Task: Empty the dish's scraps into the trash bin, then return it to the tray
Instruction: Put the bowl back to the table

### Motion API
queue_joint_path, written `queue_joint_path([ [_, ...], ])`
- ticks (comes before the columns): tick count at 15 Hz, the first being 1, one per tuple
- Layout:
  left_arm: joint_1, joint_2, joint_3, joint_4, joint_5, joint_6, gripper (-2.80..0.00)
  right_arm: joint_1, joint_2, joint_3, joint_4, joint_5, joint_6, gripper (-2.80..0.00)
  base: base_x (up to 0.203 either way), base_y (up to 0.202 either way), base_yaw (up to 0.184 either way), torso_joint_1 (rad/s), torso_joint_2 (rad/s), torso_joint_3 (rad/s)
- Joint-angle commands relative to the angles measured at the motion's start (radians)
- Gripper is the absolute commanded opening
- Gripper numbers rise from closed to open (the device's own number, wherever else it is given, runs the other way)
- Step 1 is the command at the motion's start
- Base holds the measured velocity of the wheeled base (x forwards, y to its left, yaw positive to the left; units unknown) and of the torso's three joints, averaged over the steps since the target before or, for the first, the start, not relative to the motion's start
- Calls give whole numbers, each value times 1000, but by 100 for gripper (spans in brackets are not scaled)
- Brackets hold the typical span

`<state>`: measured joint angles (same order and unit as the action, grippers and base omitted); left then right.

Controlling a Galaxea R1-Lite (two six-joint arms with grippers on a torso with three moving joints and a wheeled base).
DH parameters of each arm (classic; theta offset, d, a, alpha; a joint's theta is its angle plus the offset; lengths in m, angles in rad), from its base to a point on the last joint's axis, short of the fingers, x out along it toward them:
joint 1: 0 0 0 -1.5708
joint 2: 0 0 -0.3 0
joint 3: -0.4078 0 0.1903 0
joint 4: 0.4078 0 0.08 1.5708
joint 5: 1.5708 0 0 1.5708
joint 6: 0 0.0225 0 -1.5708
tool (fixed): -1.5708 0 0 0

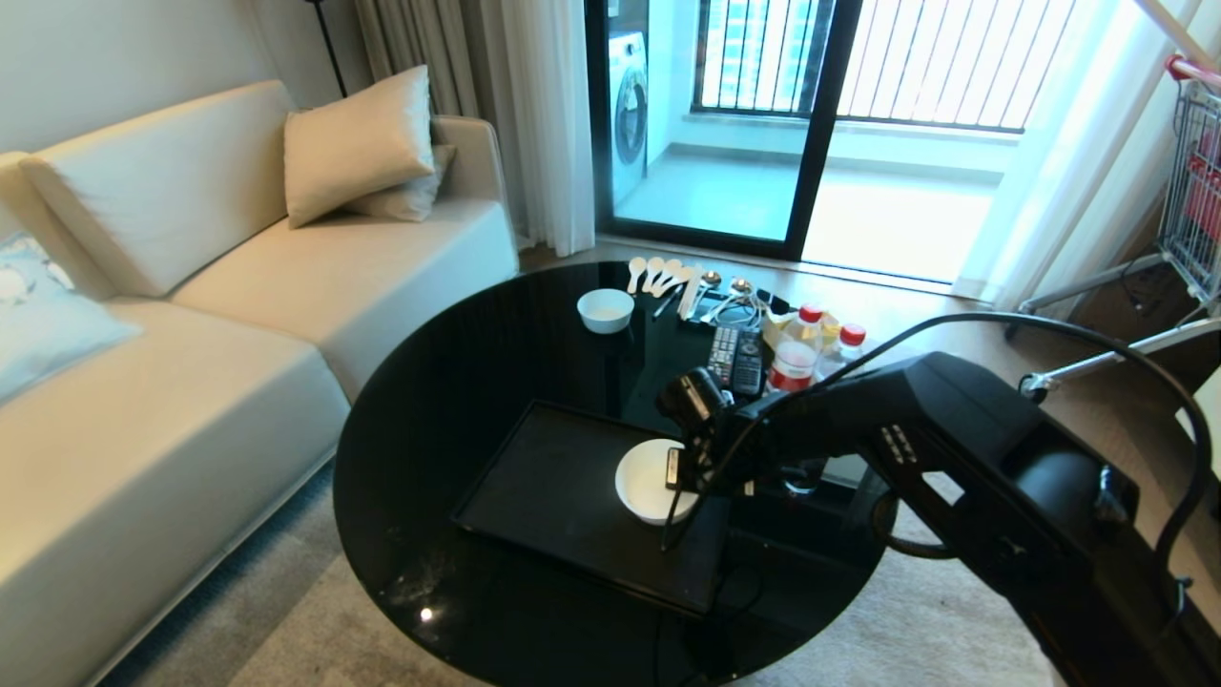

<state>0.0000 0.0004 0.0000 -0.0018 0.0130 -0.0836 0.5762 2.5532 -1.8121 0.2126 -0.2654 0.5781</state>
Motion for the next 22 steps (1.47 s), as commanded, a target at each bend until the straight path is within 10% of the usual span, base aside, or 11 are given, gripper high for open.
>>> queue_joint_path([
  [1, 0, 0, 0, 0, 1, -1, -280, -6, 10, 0, 3, -2, 3, -280, 0, 0, 0, 0, 0, 0],
  [9, 0, 0, 0, 0, 1, -1, -280, -19, -6, 2, 11, 0, 3, -280, 0, 0, 0, 0, 0, 0],
  [10, 0, 0, 0, 0, 1, -1, -280, -18, -13, 2, 11, -1, 3, 0, 0, 0, 0, 0, 0, 0],
  [22, 0, 0, 0, 0, 1, -1, -280, -7, -219, 52, 43, -95, -11, 0, 0, 0, 0, 0, 0, 0],
])
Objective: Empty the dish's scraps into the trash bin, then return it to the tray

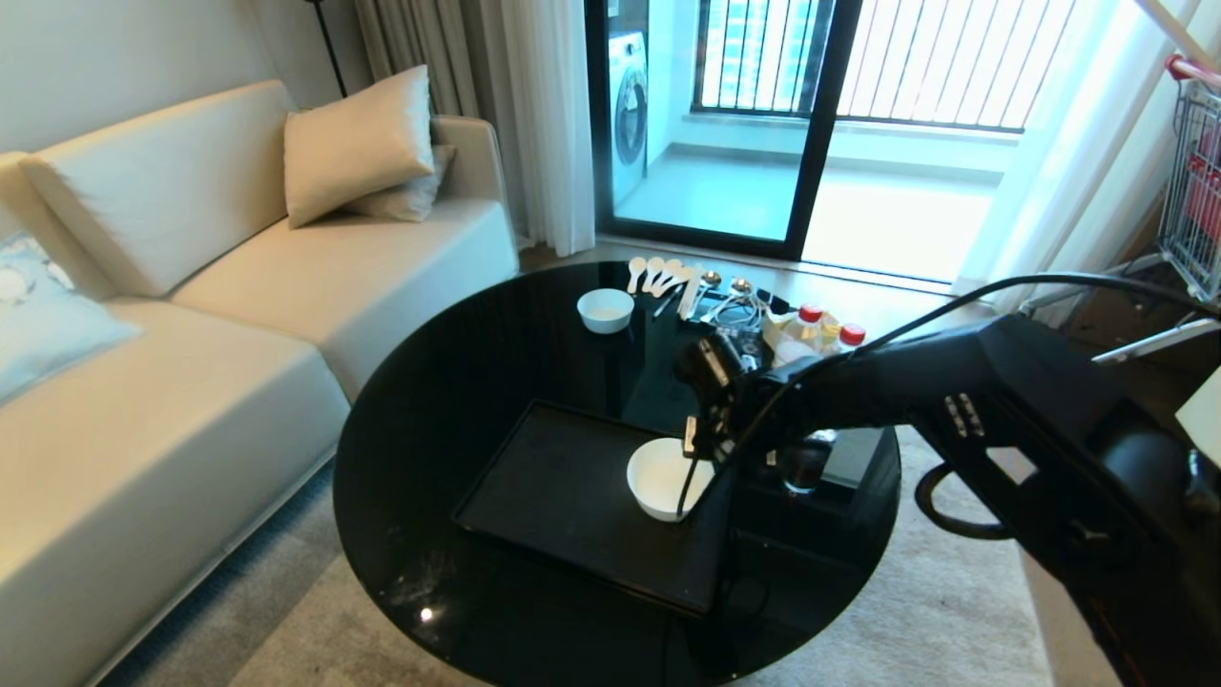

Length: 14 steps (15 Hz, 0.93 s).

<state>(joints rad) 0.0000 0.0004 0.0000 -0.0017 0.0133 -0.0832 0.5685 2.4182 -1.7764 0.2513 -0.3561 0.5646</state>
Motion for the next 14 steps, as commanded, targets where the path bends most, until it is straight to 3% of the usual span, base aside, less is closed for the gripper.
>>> queue_joint_path([
  [1, 0, 0, 0, 0, 0, -1, -280, 1, -134, 32, 13, -7, 1, 0, 0, 0, 0, 0, 0, 0],
  [7, 0, 0, 0, 0, 0, -1, -280, 0, -486, 146, 45, -11, -12, 0, 0, 0, 0, 0, 0, 0],
  [8, 0, 0, 0, 0, 0, -1, -280, 0, -554, 178, 53, -12, -15, -280, 0, 0, 0, 0, 0, 0],
  [14, 0, 0, 0, 0, 0, -1, -280, -4, -952, 569, 48, -25, -69, -280, 0, 0, 0, 0, 0, 0],
])
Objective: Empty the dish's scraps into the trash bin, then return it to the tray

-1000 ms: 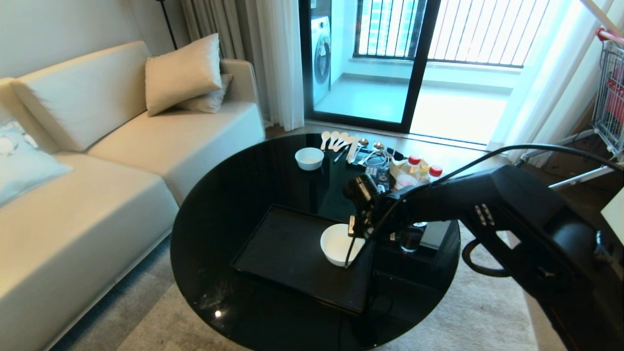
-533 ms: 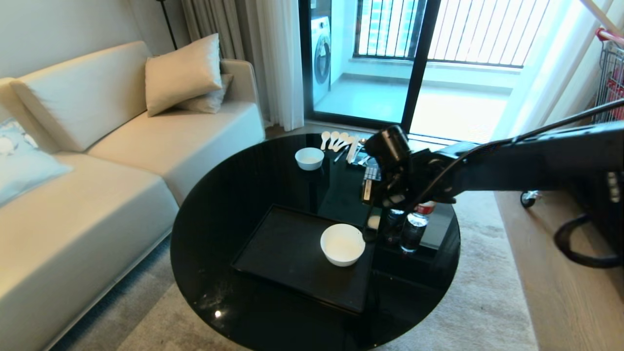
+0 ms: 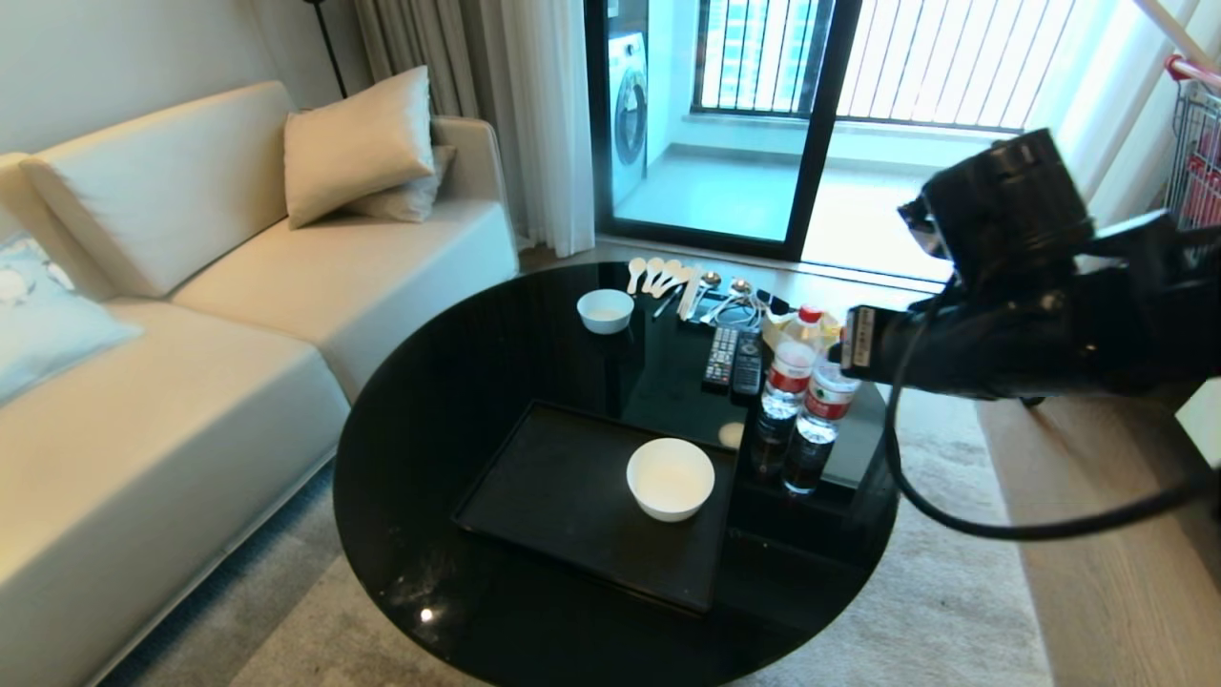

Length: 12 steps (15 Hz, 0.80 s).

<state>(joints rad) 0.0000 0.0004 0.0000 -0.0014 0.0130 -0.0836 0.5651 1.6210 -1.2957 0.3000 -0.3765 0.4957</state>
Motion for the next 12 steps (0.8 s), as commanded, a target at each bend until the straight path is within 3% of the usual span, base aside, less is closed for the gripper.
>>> queue_joint_path([
  [1, 0, 0, 0, -2, 1, -1, -280, -2, -224, 163, -4, -9, -8, -280, 0, 0, 0, 0, 0, 0],
  [8, 0, 0, 0, 0, 1, -1, -280, -88, -521, 587, -178, -50, -122, -280, 0, 0, 0, 0, 0, 0],
  [12, 0, 0, 0, 0, 1, -1, -280, -219, -553, 872, -468, -73, -251, -280, 0, 0, 0, 0, 0, 0],
])
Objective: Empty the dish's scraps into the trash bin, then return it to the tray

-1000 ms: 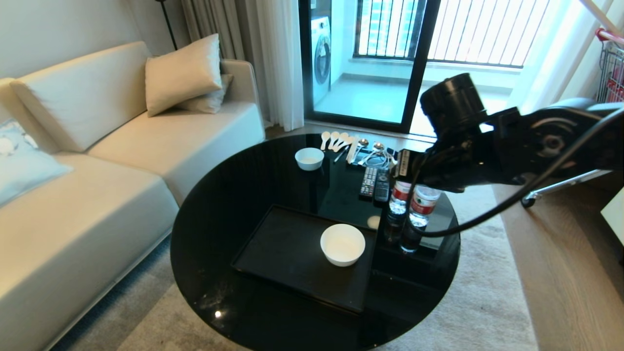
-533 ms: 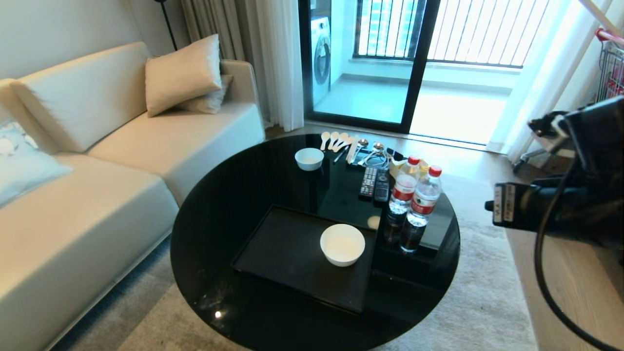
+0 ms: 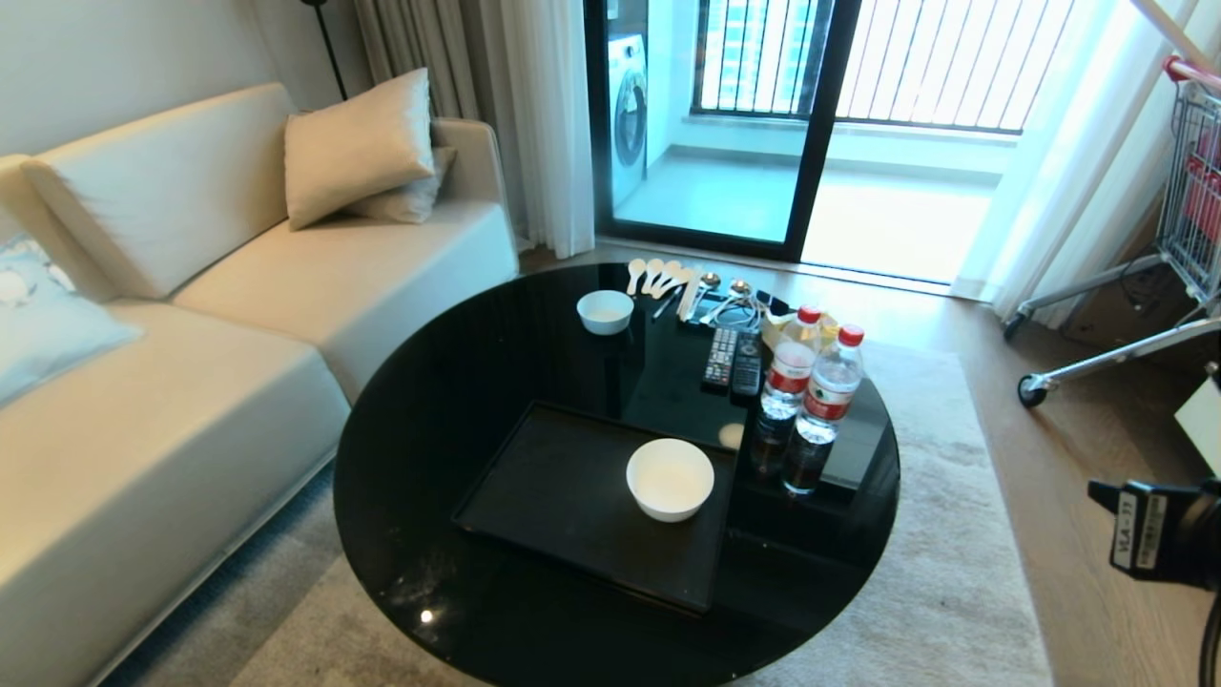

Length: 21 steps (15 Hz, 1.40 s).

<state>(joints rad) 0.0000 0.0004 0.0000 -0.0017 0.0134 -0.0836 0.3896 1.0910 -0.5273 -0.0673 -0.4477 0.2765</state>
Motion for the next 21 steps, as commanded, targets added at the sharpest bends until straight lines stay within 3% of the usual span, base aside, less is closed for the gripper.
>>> queue_joint_path([
  [1, 0, 0, 0, 0, 0, -1, -280, -76, -26, 199, -212, -1, -85, -280, 0, 0, 0, 0, 0, 0],
  [3, 0, 0, 0, -1, 0, -1, -280, -117, -61, 381, -427, 31, -183, -280, 0, 0, 0, 0, 0, 0],
  [5, 0, 0, 0, -1, 0, -1, -280, -155, -182, 507, -523, 99, -256, -280, 0, 0, 0, 0, 0, 0],
  [9, 0, 0, 0, 0, 0, -1, -280, -273, -467, 524, -328, 150, -344, -280, 0, 0, 0, 0, 0, 0],
  [13, 0, 0, 0, 0, 0, -1, -280, -337, -712, 527, -137, 186, -384, -280, 0, 0, 0, 0, 0, 0],
  [15, 0, 0, 0, 0, 0, -1, -280, -384, -783, 527, -108, 270, -390, -280, 0, 0, 0, 0, 0, 0],
  [17, 0, 0, 0, 0, 0, -1, -280, -426, -832, 527, -56, 410, -396, -280, 0, 0, 0, 0, 0, 0],
  [21, 0, 0, 0, -1, 0, -1, -280, -415, -889, 527, 56, 490, -435, -280, 0, 0, 0, 0, 0, 0],
])
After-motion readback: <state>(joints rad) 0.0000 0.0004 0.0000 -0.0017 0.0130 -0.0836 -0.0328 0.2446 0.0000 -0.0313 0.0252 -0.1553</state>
